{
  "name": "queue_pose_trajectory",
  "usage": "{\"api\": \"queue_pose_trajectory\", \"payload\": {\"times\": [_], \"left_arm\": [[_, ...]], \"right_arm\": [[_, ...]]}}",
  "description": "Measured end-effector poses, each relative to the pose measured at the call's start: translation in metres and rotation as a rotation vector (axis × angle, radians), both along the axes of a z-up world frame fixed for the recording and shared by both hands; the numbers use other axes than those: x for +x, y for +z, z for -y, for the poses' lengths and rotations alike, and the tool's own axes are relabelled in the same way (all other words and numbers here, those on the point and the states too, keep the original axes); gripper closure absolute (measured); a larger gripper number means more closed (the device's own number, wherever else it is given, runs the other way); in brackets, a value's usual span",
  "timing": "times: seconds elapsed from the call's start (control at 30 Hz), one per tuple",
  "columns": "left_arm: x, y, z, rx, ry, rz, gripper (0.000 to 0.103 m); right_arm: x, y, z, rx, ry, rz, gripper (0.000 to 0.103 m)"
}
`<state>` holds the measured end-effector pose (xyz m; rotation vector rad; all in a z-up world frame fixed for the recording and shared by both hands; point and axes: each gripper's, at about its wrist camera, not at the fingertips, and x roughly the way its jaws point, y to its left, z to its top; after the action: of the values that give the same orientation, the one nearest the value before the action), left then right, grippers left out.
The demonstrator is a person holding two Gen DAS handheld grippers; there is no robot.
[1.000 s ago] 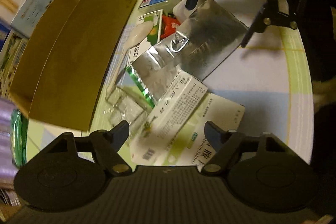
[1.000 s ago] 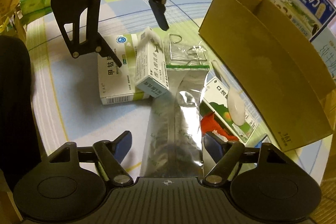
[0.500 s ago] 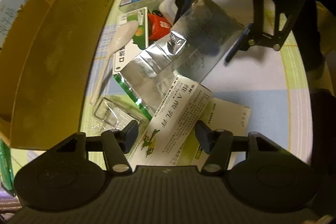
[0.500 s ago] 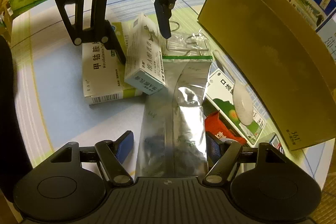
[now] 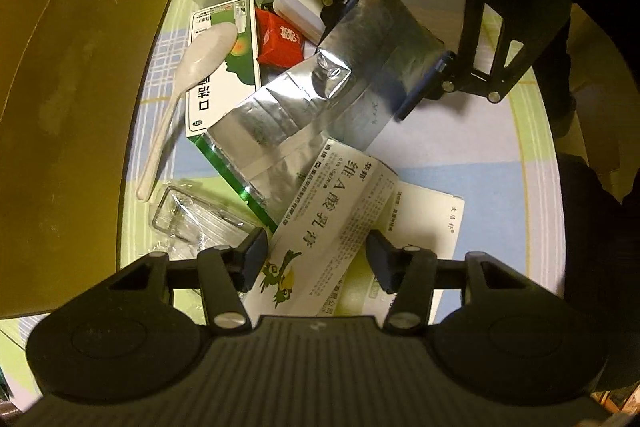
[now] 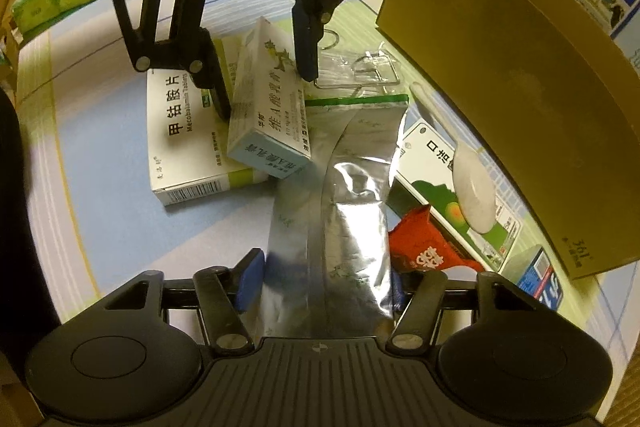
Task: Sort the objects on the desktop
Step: 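Grasp the white medicine box with the left tool while the right tool grasps the silver foil bag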
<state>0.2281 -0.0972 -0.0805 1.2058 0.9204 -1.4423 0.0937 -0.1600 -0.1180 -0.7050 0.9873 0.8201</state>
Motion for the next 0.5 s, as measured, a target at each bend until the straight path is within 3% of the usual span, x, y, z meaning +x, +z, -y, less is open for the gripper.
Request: {"api": "queue_pose_trajectory", "payload": {"times": [0.17, 0.3, 0.43, 0.5], "left_arm": [[-0.004, 0.002, -0.001, -0.005, 0.005, 0.019, 0.059], [-0.012, 0.005, -0.002, -0.01, 0.01, 0.042, 0.065], [-0.014, 0.003, -0.002, -0.009, -0.005, 0.048, 0.062], [-0.012, 0.001, 0.0, -0.012, -0.003, 0.054, 0.054]], "right_arm": [[0.002, 0.004, 0.003, 0.026, -0.021, 0.002, 0.064], [0.004, 0.01, 0.007, 0.04, -0.055, 0.026, 0.071], [-0.002, 0.016, 0.012, 0.027, -0.041, 0.07, 0.075], [0.0, 0.018, 0.013, 0.018, -0.037, 0.084, 0.076]]}}
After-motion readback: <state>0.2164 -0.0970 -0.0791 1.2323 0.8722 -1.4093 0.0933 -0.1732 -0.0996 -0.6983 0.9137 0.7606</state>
